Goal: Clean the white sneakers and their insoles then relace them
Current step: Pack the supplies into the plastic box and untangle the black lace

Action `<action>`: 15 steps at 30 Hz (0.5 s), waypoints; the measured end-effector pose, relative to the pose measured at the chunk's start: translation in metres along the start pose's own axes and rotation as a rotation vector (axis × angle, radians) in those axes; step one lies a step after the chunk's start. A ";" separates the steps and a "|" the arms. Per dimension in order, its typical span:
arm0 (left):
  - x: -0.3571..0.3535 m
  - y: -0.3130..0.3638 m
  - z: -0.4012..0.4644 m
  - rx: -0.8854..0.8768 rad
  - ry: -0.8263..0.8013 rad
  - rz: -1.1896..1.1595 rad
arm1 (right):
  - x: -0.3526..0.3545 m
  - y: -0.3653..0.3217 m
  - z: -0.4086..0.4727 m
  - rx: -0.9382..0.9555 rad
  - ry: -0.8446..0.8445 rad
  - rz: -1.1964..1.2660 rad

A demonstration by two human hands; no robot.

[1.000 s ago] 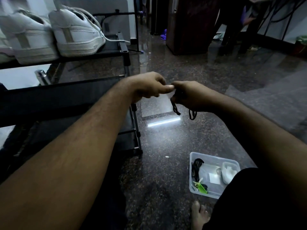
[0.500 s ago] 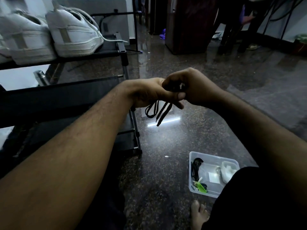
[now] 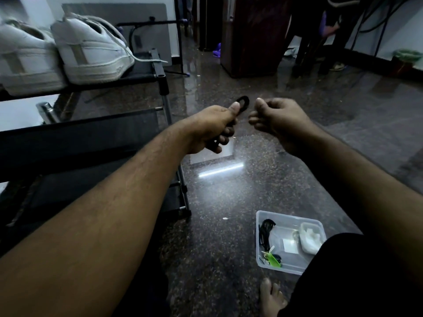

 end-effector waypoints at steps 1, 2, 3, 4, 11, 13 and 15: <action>-0.001 0.002 0.002 -0.019 0.033 -0.049 | -0.005 0.012 -0.004 -0.126 -0.038 0.009; -0.004 0.005 0.004 -0.036 0.054 -0.073 | -0.012 0.022 -0.010 -0.216 -0.108 -0.035; -0.008 0.006 0.005 -0.050 0.060 -0.074 | -0.020 0.027 -0.016 -0.257 -0.180 -0.073; -0.013 0.008 0.006 -0.062 0.053 -0.059 | -0.026 0.027 -0.018 -0.243 -0.218 -0.080; -0.055 0.021 0.010 -0.112 -0.033 -0.133 | -0.003 -0.003 -0.008 0.019 -0.088 -0.145; -0.068 0.020 0.016 -0.111 -0.071 -0.144 | 0.014 -0.005 -0.007 0.033 -0.038 -0.186; -0.079 0.017 0.025 -0.121 -0.070 -0.146 | 0.034 -0.007 -0.003 0.030 0.028 -0.248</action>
Point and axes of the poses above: each hand's wrist, its own z-axis towards the middle knuckle, its own x-axis out of the back of the hand, y = z × x, the point moved 9 cm from there along z, towards the middle knuckle, and after that the axes turned 1 degree about x, right-handed, at the moved point
